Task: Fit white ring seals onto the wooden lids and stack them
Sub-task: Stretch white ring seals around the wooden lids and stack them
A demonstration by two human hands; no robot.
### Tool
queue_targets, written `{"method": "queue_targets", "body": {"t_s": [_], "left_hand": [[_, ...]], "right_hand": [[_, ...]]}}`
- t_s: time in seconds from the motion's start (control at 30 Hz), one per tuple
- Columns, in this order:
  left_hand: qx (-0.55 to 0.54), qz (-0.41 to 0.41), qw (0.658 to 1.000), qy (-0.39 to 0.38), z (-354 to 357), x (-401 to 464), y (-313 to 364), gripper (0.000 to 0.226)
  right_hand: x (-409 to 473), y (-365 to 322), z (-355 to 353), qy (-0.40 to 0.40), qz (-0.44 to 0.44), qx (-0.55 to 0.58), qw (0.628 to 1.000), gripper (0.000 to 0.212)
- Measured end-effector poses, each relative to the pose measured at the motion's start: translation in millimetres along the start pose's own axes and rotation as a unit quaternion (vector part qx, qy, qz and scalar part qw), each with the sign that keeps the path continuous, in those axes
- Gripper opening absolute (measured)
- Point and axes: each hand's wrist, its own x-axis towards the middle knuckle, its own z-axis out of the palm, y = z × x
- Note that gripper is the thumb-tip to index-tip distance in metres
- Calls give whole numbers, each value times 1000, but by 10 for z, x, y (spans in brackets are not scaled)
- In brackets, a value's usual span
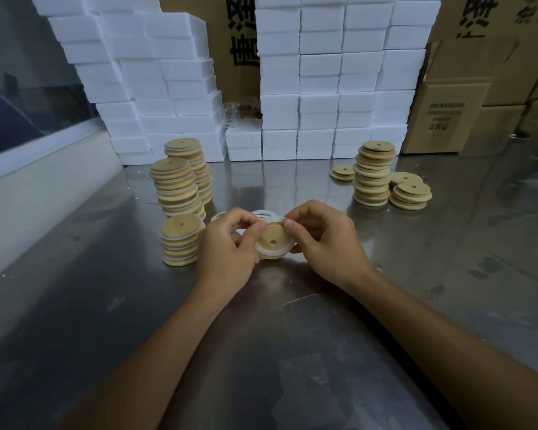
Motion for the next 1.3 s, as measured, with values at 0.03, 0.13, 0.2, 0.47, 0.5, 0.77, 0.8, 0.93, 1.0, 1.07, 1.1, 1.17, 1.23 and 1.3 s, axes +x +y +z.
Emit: {"method": "queue_targets", "body": {"t_s": [0.03,0.13,0.2,0.47,0.5,0.77,0.8,0.93,1.0,1.07,1.1,1.17,1.23,1.3], "left_hand": [[2,7,1000,0,-3,-1,5,25],[18,19,1000,2,-23,12,-8,29],[28,17,999,3,-31,24,-22,31],[6,-2,1000,15,-35,23,-56,27],[9,2,1000,15,-34,21,-51,27],[-6,1,1000,4,-56,12,-47,15],[-10,-4,1000,2,-59,14,-49,14],[-4,-17,1000,-12,-79,31,-57,17],[14,-10,1000,-21,-89,34,-59,20],[33,3,999,-27,-96,32,-60,24],[43,9,999,-27,-97,32,-62,25],[61,20,998,-26,-100,30,-67,26],[73,28,997,-24,-104,30,-70,27],[90,39,995,-29,-117,36,-74,29]], "right_hand": [[3,0,-5,2,2,1,1000,2],[7,1,-14,-2,-1,-12,1000,4],[11,3,-14,-4,2,-17,1000,5],[20,12,-16,6,19,-4,1000,6],[19,15,-15,6,18,-6,1000,6],[19,31,-32,9,9,-11,1000,6],[20,36,-35,9,10,-12,1000,6],[35,45,-45,-2,9,-22,1000,6],[42,46,-49,-9,11,-23,1000,8],[44,50,-53,-12,12,-21,1000,9],[42,52,-55,-13,12,-21,1000,9],[37,55,-58,-13,13,-21,1000,6],[32,51,-66,-13,14,-21,1000,5],[30,45,-70,-16,17,-19,1000,5]]}}
